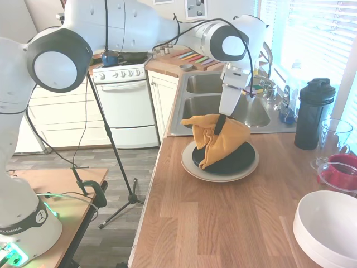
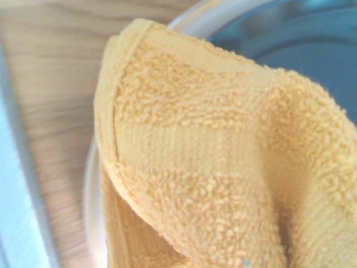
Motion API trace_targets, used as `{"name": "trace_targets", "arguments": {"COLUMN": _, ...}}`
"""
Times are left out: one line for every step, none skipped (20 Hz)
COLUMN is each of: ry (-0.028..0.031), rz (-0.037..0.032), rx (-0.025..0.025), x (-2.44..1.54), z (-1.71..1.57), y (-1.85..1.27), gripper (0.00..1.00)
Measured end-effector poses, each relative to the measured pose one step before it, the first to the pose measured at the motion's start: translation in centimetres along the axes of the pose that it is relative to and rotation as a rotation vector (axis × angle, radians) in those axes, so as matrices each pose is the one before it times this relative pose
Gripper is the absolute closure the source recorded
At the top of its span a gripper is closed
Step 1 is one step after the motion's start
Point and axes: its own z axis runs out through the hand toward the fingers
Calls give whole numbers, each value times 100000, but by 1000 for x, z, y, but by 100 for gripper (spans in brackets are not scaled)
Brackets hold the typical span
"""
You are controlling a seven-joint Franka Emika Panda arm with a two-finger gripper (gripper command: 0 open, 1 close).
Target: Wipe the blue plate in counterclockwise motion
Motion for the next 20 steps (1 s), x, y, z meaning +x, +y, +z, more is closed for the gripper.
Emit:
{"name": "trace_targets", "arguments": {"ry": 746, "rz": -391, "rx": 569, "x": -261, "z": -86, "y": 116, "gripper": 100}}
{"name": "trace_targets", "arguments": {"ry": 749, "rz": -163, "rx": 592, "x": -112, "z": -67, "y": 299, "gripper": 100}}
{"name": "trace_targets", "arguments": {"ry": 759, "rz": -35, "rx": 765, "x": -18, "z": -40, "y": 429, "gripper": 100}}
{"name": "trace_targets", "arguments": {"ry": 501, "rz": 49, "rx": 526, "x": 9, "z": 19, "y": 550, "gripper": 100}}
{"name": "trace_targets", "arguments": {"ry": 445, "rz": 88, "rx": 636, "x": 34, "z": -71, "y": 647, "gripper": 100}}
{"name": "trace_targets", "arguments": {"ry": 377, "rz": -5, "rx": 451, "x": 32, "z": 17, "y": 678, "gripper": 100}}
{"name": "trace_targets", "arguments": {"ry": 340, "rz": -56, "rx": 604, "x": 66, "z": 21, "y": 692, "gripper": 100}}
{"name": "trace_targets", "arguments": {"ry": 206, "rz": -124, "rx": 201, "x": 83, "z": 140, "y": 729, "gripper": 100}}
{"name": "trace_targets", "arguments": {"ry": 174, "rz": -268, "rx": 190, "x": 106, "z": 229, "y": 719, "gripper": 100}}
{"name": "trace_targets", "arguments": {"ry": 119, "rz": -180, "rx": 129, "x": 126, "z": 362, "y": 701, "gripper": 100}}
{"name": "trace_targets", "arguments": {"ry": 68, "rz": -104, "rx": 2, "x": 119, "z": 549, "y": 680, "gripper": 100}}
{"name": "trace_targets", "arguments": {"ry": 1, "rz": 19, "rx": -204, "x": 117, "z": 636, "y": 671, "gripper": 100}}
{"name": "trace_targets", "arguments": {"ry": -79, "rz": 158, "rx": -279, "x": 192, "z": 672, "y": 585, "gripper": 100}}
{"name": "trace_targets", "arguments": {"ry": -189, "rz": 212, "rx": -419, "x": 291, "z": 626, "y": 463, "gripper": 100}}
{"name": "trace_targets", "arguments": {"ry": -275, "rz": 490, "rx": -353, "x": 444, "z": 608, "y": 358, "gripper": 100}}
{"name": "trace_targets", "arguments": {"ry": -342, "rz": 498, "rx": -455, "x": 490, "z": 507, "y": 216, "gripper": 100}}
{"name": "trace_targets", "arguments": {"ry": -409, "rz": 647, "rx": -585, "x": 566, "z": 411, "y": 148, "gripper": 100}}
{"name": "trace_targets", "arguments": {"ry": -502, "rz": 843, "rx": -375, "x": 676, "z": 283, "y": 96, "gripper": 100}}
{"name": "trace_targets", "arguments": {"ry": -555, "rz": 812, "rx": -444, "x": 650, "z": 329, "y": 47, "gripper": 100}}
{"name": "trace_targets", "arguments": {"ry": -566, "rz": 802, "rx": -540, "x": 577, "z": 386, "y": -37, "gripper": 100}}
